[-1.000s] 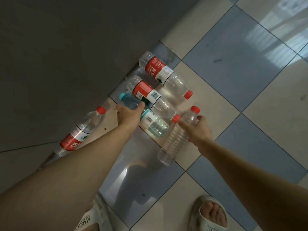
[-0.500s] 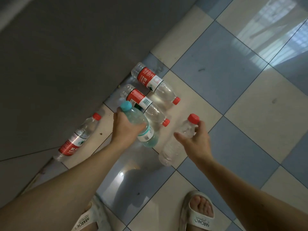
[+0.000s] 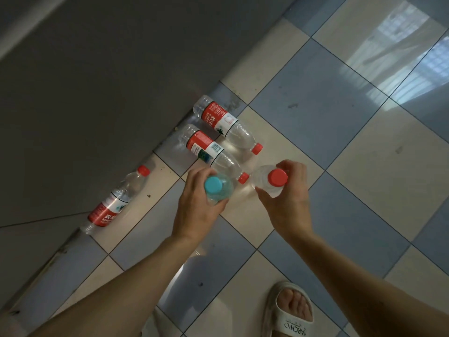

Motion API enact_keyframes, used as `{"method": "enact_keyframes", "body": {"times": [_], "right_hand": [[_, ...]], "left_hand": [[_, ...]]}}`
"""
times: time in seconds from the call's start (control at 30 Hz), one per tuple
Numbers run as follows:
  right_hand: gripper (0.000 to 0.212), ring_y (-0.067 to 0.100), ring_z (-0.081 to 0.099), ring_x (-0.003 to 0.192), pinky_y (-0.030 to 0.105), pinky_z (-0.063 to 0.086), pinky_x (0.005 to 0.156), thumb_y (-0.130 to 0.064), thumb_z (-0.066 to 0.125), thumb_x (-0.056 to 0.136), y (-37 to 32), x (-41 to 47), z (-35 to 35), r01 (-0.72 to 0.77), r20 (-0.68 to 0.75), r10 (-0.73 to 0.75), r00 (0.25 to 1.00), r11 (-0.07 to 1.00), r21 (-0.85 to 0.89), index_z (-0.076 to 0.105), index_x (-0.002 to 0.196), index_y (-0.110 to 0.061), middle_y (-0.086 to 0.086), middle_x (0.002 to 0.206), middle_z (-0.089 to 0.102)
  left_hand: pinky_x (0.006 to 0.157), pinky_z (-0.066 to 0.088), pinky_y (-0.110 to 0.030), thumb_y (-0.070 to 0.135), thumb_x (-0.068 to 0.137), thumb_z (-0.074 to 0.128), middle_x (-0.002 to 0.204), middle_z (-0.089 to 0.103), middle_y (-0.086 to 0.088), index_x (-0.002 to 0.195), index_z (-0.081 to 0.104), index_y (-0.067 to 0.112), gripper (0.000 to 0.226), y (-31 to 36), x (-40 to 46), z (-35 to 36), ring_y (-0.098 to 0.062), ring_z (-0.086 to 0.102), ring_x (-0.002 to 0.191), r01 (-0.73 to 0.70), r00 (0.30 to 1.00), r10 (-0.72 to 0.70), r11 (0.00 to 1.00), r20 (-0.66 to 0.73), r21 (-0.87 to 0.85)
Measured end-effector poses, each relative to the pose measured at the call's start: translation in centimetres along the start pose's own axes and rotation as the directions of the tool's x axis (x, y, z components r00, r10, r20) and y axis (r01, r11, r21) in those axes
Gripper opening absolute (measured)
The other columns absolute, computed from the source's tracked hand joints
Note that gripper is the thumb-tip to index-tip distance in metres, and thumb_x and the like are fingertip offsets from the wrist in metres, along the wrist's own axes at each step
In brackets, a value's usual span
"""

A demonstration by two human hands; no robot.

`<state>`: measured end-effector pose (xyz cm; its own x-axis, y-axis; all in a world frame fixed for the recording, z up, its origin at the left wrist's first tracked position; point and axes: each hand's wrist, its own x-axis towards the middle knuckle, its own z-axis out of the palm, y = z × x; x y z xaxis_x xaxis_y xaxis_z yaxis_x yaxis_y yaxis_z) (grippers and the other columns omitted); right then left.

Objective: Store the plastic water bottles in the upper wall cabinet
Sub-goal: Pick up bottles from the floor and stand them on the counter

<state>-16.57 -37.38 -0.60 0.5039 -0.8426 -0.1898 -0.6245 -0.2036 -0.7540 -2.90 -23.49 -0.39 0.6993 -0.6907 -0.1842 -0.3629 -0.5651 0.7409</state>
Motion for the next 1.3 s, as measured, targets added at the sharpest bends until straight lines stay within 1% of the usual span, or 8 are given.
{"method": "enact_keyframes", "body": {"times": [0.23, 0.4, 0.57, 0.8, 0.9, 1.07, 1.17, 1.3], "right_hand": [[0.072, 0.002, 0.057, 0.099, 0.013, 0.044, 0.081, -0.025, 0.091, 0.074, 0.9, -0.1, -0.6, -0.099, 0.065, 0.093, 0.994, 0.991, 0.089, 0.041, 0.124, -0.034, -0.013, 0.12, 0.052], [0.101, 0.007, 0.051, 0.118, 0.028, 0.047, 0.095, -0.025, 0.093, 0.07, 1.8, 0.6, -1.2, -0.171, 0.219, 0.143, 0.965, 0.979, 0.111, 0.03, 0.148, -0.031, -0.02, 0.125, 0.05], [0.089, 0.017, 0.052, 0.126, 0.039, 0.049, 0.105, -0.012, 0.092, 0.071, 3.3, 1.5, -0.6, -0.254, 0.326, 0.204, 0.923, 0.96, 0.117, 0.042, 0.143, -0.028, -0.012, 0.13, 0.054], [0.066, -0.006, 0.056, 0.097, 0.002, 0.045, 0.064, -0.013, 0.089, 0.075, 2.0, 1.8, 0.3, -0.285, 0.224, 0.235, 0.946, 0.932, 0.222, 0.049, 0.119, -0.042, -0.026, 0.107, 0.058], [0.067, 0.009, 0.058, 0.109, 0.013, 0.044, 0.081, -0.017, 0.089, 0.076, 0.6, 0.9, -0.5, -0.291, 0.183, 0.249, 0.951, 0.92, 0.261, 0.047, 0.123, -0.039, -0.014, 0.117, 0.061], [0.07, 0.012, 0.057, 0.116, 0.01, 0.043, 0.08, -0.016, 0.088, 0.076, -3.6, -0.8, -4.2, -0.263, 0.199, 0.211, 0.957, 0.921, 0.289, 0.047, 0.127, -0.039, -0.009, 0.125, 0.06], [0.069, 0.005, 0.06, 0.11, 0.014, 0.046, 0.082, -0.021, 0.089, 0.073, -7.9, -1.5, -7.5, -0.233, 0.228, 0.17, 0.959, 0.929, 0.288, 0.049, 0.127, -0.037, -0.015, 0.119, 0.061], [0.072, 0.007, 0.06, 0.112, 0.014, 0.045, 0.081, -0.023, 0.09, 0.072, -15.1, -1.7, -13.1, -0.186, 0.269, 0.106, 0.957, 0.938, 0.294, 0.051, 0.132, -0.033, -0.009, 0.126, 0.063]], "left_hand": [[0.082, 0.042, -0.005, 0.019, 0.074, 0.09, 0.13, 0.05, 0.006, 0.133, 0.049, 0.024, 0.071, -0.3, -0.8, 0.1, -0.002, 0.046, 0.117, 0.096, 0.995, -0.094, 0.995, 0.039, -0.041], [0.088, 0.047, -0.015, 0.021, 0.075, 0.09, 0.127, 0.05, 0.011, 0.132, 0.048, 0.028, 0.071, -0.4, -0.4, 0.7, -0.009, 0.05, 0.119, 0.138, 0.986, -0.129, 0.987, 0.108, -0.081], [0.098, 0.056, -0.033, 0.016, 0.072, 0.091, 0.121, 0.051, 0.014, 0.126, 0.047, 0.038, 0.073, -0.9, 0.1, 1.8, -0.013, 0.054, 0.12, 0.332, 0.938, -0.303, 0.925, 0.167, -0.187], [0.085, 0.048, -0.016, 0.02, 0.075, 0.089, 0.109, 0.056, 0.023, 0.117, 0.048, 0.044, 0.063, 0.7, -0.4, 2.2, -0.006, 0.056, 0.107, 0.302, 0.952, -0.284, 0.933, 0.118, -0.194], [0.092, 0.052, -0.025, 0.02, 0.075, 0.09, 0.118, 0.06, 0.012, 0.123, 0.052, 0.036, 0.063, 1.7, -0.6, 1.0, -0.011, 0.058, 0.113, 0.3, 0.953, -0.287, 0.934, 0.092, -0.194], [0.086, 0.049, -0.018, 0.018, 0.074, 0.089, 0.106, 0.059, 0.019, 0.111, 0.05, 0.045, 0.06, 5.1, -0.8, -3.1, -0.008, 0.06, 0.107, 0.317, 0.948, -0.311, 0.913, 0.066, -0.257], [0.077, 0.045, -0.01, 0.023, 0.073, 0.091, 0.109, 0.063, 0.015, 0.123, 0.055, 0.033, 0.063, 8.4, -1.0, -6.6, -0.007, 0.063, 0.105, 0.322, 0.941, -0.339, 0.89, 0.003, -0.323], [0.086, 0.053, -0.02, 0.025, 0.071, 0.093, 0.113, 0.067, 0.011, 0.13, 0.057, 0.026, 0.07, 14.1, -1.1, -12.1, -0.009, 0.066, 0.107, 0.285, 0.944, -0.328, 0.865, -0.036, -0.412]]}}
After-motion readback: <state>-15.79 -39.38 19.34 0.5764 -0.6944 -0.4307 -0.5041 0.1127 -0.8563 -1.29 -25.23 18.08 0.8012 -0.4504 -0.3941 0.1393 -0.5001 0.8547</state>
